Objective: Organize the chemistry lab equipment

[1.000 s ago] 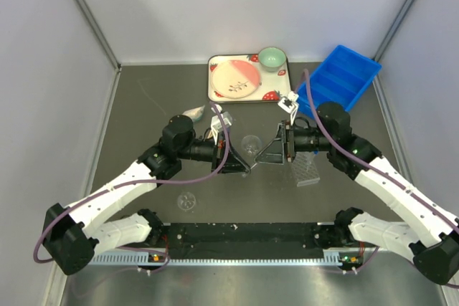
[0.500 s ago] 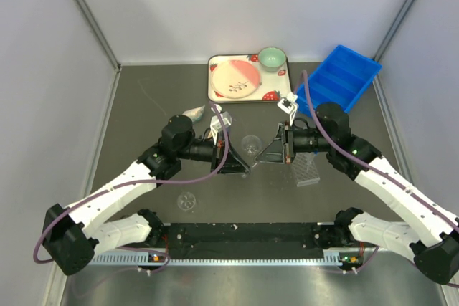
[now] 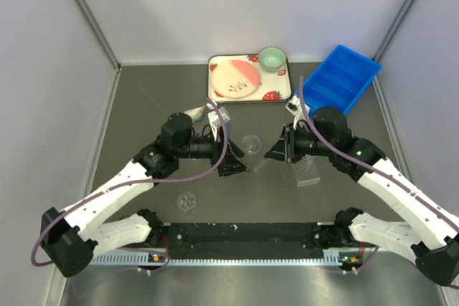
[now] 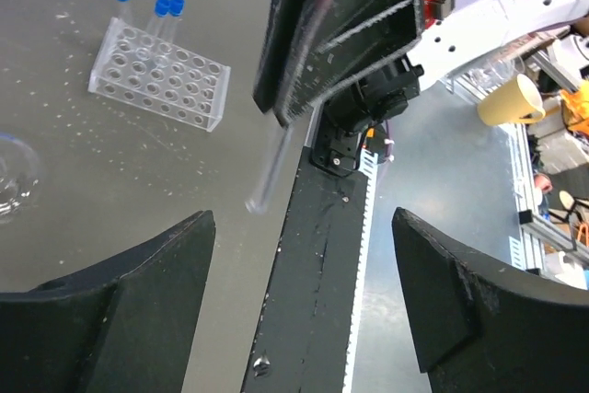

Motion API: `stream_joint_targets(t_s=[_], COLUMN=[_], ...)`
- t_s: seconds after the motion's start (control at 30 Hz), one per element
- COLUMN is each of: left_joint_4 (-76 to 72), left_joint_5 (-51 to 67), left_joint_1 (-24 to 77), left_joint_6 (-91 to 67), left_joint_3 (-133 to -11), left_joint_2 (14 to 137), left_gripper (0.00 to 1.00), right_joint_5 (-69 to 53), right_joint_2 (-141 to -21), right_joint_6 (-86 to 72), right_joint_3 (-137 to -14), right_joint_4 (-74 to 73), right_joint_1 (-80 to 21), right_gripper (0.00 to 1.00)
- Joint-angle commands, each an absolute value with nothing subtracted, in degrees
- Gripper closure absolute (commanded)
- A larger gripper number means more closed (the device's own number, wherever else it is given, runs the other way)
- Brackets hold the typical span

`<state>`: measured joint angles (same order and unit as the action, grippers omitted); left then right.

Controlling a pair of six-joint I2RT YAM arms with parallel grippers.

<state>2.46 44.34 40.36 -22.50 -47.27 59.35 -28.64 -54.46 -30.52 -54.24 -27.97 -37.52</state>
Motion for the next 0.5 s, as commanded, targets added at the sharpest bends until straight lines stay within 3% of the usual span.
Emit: stream_joint_targets(t_s=[0.0,0.2,0.47], left_joint_4=[7.81,12.3,12.83], left_joint_5=[39.03,35.07,35.24], left_joint_1=[40.08,40.17,40.17], left_joint_6=[-19.08,-17.49,-17.4], left_joint_3=[-49.66,-47.9,-45.7], left_joint_2=[55.38,51.69,49.83], left_gripper=[0.17,0.15,0.15], right_joint_5=[-8.32,13.06,25.22], right_joint_2=[-52.74,-51.59,-49.83], right_joint_6=[-27.16,-32.59,-40.42], right_joint_3=[-57.22,-54.24,-49.84], right_joint_4=[-36.9,-44.99,-48.25], right_joint_1=[-37.97,-37.44,-36.3], right_gripper=[1.0,1.0,1.0])
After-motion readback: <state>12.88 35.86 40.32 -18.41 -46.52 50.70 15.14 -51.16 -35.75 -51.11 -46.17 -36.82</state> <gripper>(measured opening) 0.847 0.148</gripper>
